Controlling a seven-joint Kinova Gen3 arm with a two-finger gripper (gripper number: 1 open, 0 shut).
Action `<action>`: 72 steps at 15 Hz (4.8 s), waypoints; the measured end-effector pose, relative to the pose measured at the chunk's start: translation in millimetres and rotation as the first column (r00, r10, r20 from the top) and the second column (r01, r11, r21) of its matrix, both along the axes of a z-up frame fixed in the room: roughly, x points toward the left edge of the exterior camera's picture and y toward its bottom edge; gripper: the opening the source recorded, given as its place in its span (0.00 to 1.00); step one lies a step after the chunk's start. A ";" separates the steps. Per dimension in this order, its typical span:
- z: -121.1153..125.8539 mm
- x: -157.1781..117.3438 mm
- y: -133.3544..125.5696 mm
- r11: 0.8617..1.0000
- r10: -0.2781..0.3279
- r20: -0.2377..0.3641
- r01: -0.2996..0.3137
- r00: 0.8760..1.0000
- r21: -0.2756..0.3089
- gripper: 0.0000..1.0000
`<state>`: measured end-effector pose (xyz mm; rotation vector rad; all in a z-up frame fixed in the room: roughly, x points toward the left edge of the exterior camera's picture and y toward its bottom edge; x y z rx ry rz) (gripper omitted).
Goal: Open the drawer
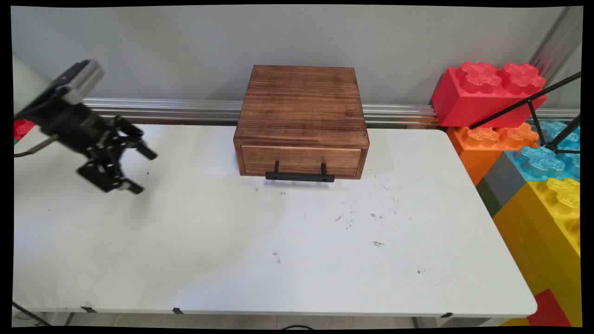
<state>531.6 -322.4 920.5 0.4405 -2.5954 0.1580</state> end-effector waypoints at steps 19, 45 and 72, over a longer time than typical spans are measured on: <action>3.0 -226.4 -98.9 0.996 -0.034 0.097 0.041 0.995 -0.075 1.00; -106.1 -301.0 -143.3 0.993 -0.015 0.214 0.039 0.977 -0.109 1.00; -146.3 -312.1 -131.8 0.997 0.013 0.151 -0.001 0.988 -0.079 1.00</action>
